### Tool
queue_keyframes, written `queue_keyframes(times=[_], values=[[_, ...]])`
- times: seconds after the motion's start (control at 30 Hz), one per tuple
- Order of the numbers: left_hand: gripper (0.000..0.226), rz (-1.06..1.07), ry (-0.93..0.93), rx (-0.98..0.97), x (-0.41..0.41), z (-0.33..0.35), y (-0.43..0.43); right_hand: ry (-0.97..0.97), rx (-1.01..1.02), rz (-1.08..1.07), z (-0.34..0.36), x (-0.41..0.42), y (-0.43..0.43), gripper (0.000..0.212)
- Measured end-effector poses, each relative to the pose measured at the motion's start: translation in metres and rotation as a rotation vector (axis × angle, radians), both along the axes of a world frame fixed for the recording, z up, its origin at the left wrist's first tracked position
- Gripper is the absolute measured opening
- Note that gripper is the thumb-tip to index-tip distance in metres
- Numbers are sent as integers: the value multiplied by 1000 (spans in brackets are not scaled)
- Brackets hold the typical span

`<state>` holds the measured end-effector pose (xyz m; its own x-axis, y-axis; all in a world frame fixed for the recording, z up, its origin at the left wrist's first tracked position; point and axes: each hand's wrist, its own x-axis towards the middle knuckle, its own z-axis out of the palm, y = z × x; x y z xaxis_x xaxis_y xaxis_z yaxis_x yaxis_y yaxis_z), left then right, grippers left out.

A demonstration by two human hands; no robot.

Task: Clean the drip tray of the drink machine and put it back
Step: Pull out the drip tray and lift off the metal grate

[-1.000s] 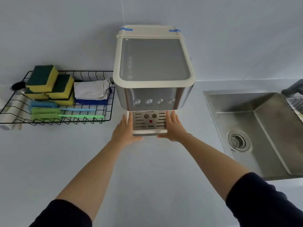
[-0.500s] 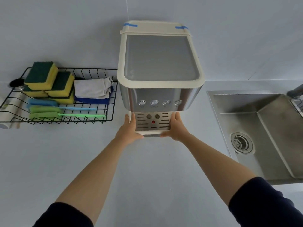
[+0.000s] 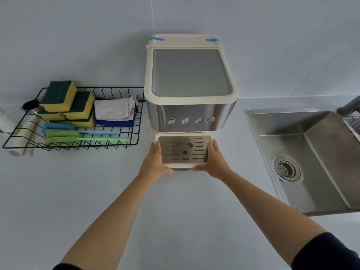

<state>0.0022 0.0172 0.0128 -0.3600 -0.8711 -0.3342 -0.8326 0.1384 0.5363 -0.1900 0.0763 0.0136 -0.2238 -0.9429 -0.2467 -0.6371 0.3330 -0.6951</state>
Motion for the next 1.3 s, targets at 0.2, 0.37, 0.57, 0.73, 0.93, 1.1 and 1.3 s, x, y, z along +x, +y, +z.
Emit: queue_keyframes(times=[0.2, 0.37, 0.57, 0.73, 0.93, 1.1, 1.3], values=[[115, -11, -1, 4, 13, 4, 42, -54, -30, -15, 5, 13, 44, 99], [111, -8, -42, 61, 25, 5, 84, -64, 6, 6, 0, 25, 85, 99], [107, -6, -74, 105, 39, 1, 124, -13, 86, 45, -13, 38, 125, 113], [102, -20, -55, 118, 50, -2, 151, 49, 128, 90, -15, 48, 148, 116], [96, -58, -86, 105, 58, -3, 164, 152, 178, 139, -13, 58, 164, 105], [98, -112, -124, 101, 61, -3, 165, 244, 222, 199, -6, 58, 165, 99], [99, -200, -229, 56, 63, 3, 155, 295, 183, 285, 4, 52, 157, 94]])
